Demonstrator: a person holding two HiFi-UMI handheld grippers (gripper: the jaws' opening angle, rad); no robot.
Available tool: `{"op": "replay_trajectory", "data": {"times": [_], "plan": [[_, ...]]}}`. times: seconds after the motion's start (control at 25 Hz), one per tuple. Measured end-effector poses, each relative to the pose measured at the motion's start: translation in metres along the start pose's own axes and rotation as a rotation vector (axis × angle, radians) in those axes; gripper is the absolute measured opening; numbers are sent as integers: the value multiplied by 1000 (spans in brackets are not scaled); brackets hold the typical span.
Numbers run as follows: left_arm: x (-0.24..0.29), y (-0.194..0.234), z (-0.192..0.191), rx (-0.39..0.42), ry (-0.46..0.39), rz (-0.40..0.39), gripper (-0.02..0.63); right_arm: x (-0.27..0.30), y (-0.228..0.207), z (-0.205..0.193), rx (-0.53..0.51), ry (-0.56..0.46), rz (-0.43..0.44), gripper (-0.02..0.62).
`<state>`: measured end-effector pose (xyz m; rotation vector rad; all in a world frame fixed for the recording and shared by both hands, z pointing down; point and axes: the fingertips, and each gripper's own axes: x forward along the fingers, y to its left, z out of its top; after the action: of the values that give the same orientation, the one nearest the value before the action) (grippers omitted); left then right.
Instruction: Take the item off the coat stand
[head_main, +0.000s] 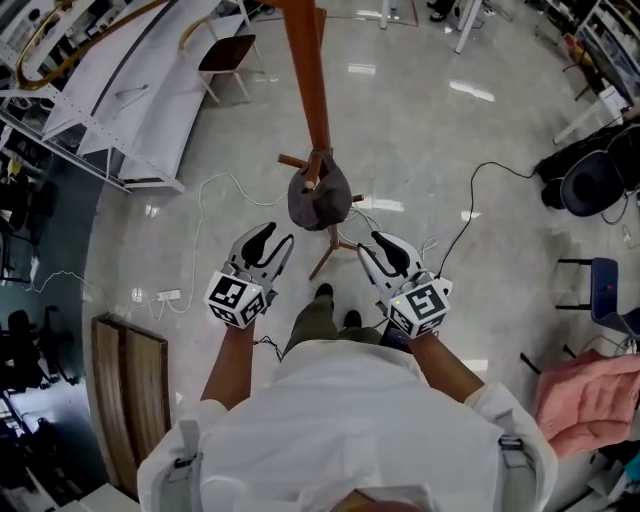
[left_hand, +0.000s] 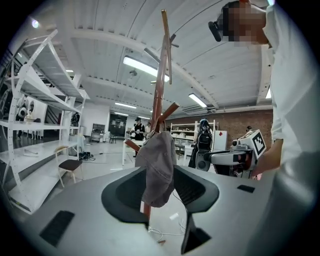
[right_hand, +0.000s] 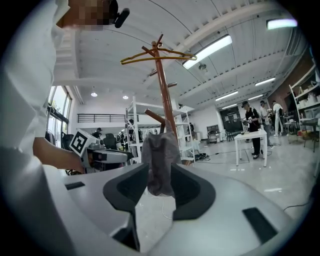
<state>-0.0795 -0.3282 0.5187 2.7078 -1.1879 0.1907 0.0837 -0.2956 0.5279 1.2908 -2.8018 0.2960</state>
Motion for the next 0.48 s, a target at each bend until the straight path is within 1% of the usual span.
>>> {"op": "replay_trajectory", "data": {"times": [0.16,0.32,0.4,0.48], "plan": [[17,24,1,-33,18,-52,175,23,-4,-1,7,27,-37,126],[34,47,5,-41,42,-110,178,46,-11,2,3,45,-79,126],[42,55,6,-54,54,-152,183,56,-17,4,14,39,-109,126],[50,58,5,-67,69,-211,191,66,-21,6,13,33,-135,129]]}}
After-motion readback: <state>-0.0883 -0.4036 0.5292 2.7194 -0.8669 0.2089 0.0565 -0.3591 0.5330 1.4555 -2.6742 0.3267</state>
